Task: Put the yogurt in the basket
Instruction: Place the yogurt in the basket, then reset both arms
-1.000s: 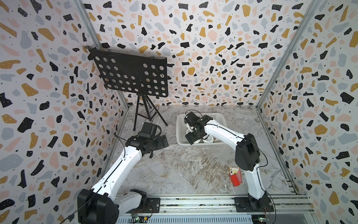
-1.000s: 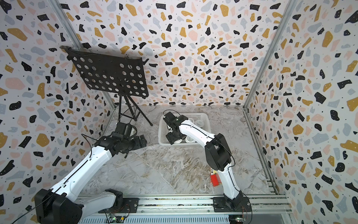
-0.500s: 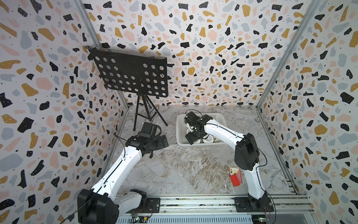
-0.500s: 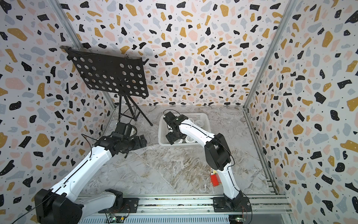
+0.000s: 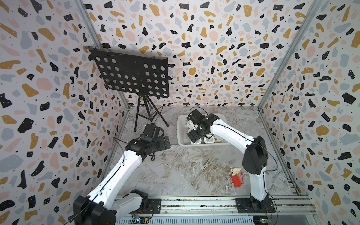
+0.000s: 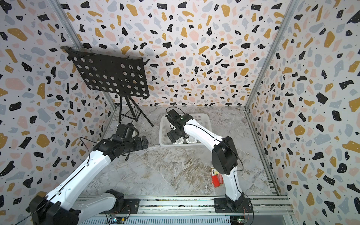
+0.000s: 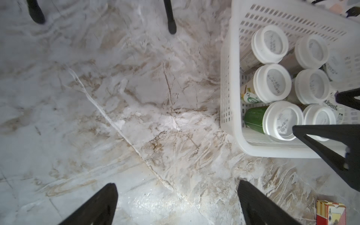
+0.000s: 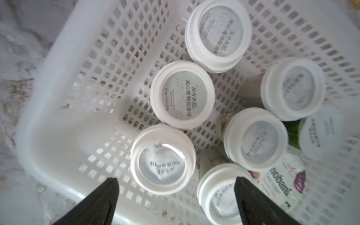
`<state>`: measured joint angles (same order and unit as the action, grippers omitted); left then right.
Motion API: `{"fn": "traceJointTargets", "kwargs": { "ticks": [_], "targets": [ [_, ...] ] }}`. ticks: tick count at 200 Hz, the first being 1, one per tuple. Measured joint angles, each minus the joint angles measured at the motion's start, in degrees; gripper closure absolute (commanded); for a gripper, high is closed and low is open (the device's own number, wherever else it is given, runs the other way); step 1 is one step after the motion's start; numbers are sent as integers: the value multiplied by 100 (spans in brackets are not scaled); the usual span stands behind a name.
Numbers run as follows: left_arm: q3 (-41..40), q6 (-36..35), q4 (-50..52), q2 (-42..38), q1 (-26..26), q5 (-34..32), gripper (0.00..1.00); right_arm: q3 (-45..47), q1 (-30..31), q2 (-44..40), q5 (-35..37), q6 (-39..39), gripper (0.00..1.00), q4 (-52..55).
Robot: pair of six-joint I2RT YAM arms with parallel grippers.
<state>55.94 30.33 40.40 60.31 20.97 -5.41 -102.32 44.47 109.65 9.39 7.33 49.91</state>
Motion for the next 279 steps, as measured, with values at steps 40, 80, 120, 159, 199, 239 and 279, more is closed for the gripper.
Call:
{"fn": "traceJointTargets", "kwargs": {
  "ticks": [40,80,120,159,199,239,279],
  "targets": [
    [-1069,337,-857,-1449,31,-1029,0,3049,9,-3342,1097,-562,1,-2345],
    [-3163,-885,-3132,-1941,-4,-2229,0,7077,-120,-5906,1873,-2339,1,-6273],
    [-3456,-2306,-4673,-219,-269,-2205,0,8227,-721,-5884,2575,-2798,1,-7138],
    [-3331,-3132,-6164,1178,-562,-1729,0,8529,-1604,-4795,2765,-2608,1,-8430],
    [-3331,-3246,-7031,1888,-1058,-1322,0,8876,-2610,-2957,2341,-2232,1,-9643],
    [-3329,-3161,-7355,1947,-1266,-1158,0,8426,-3818,-2378,1143,-1445,0,-10074],
    [-3239,-3069,-7346,2009,-1467,-831,0,8297,-4352,-2245,212,-890,0,-10054]
  ]
}}
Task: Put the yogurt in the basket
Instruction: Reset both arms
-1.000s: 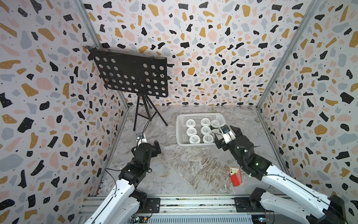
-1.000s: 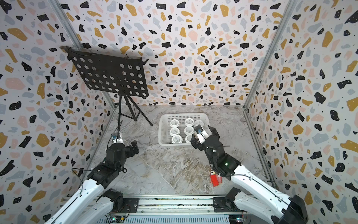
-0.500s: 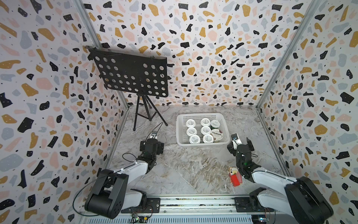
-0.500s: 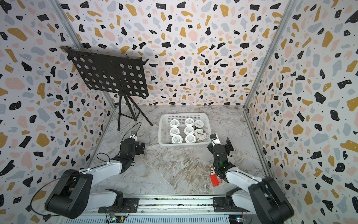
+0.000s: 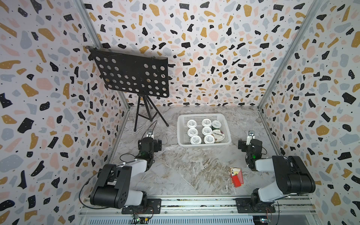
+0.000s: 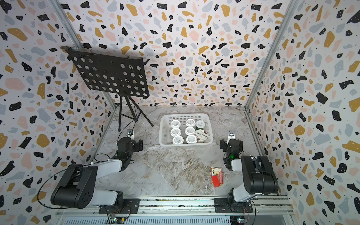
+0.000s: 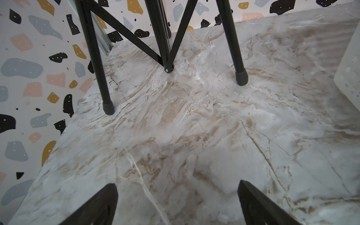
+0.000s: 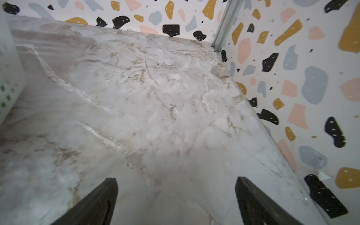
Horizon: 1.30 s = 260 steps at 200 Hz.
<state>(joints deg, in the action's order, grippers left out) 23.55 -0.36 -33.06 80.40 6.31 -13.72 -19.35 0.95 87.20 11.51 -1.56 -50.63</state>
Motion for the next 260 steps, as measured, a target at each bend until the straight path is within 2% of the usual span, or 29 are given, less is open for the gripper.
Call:
{"fn": "traceJointTargets", "kwargs": {
  "ticks": [35,73,87,95,125,260],
  "targets": [
    [417,52,267,223,-157,232,0,11,2,0,-350,105,0,4],
    [444,61,337,216,-155,297,0,7,2,7,-826,48,0,15],
    [291,66,116,179,-103,236,0,-61,2,24,-920,28,0,118],
    [15,72,-378,188,-59,146,0,-90,2,33,-968,22,0,125],
    [-455,98,-693,212,79,-70,0,-105,2,33,-1045,11,0,136],
    [-457,101,-992,168,94,-225,0,-105,2,33,-1067,9,0,136]
  ]
}}
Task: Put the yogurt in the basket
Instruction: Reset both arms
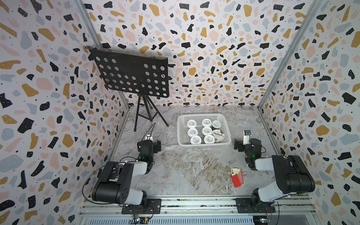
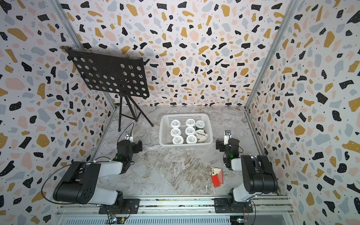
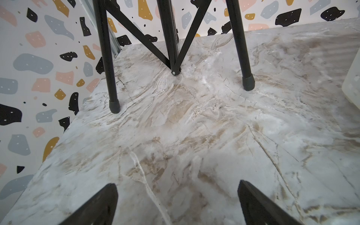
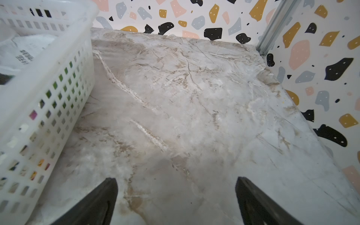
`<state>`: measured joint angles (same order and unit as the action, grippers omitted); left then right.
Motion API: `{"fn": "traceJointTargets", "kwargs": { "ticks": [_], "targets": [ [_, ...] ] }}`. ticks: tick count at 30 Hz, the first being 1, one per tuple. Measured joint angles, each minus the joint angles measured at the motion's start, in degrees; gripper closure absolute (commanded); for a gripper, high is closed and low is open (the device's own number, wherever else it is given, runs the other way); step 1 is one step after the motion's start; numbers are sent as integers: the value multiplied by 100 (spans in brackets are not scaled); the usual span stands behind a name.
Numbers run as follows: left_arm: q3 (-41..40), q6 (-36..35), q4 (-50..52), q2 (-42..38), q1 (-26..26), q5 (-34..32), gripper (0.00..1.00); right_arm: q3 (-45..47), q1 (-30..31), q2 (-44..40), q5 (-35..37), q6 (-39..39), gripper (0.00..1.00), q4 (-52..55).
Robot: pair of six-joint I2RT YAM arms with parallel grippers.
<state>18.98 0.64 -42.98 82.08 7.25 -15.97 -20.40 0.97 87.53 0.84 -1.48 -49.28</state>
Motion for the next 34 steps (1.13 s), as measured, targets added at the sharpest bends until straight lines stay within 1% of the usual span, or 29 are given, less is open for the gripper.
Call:
{"fn": "traceJointTargets", "kwargs": {
  "ticks": [34],
  "targets": [
    [7,0,-83,-13,20,-39,0,0,-2,0,2,0,0,-2]
  ]
}}
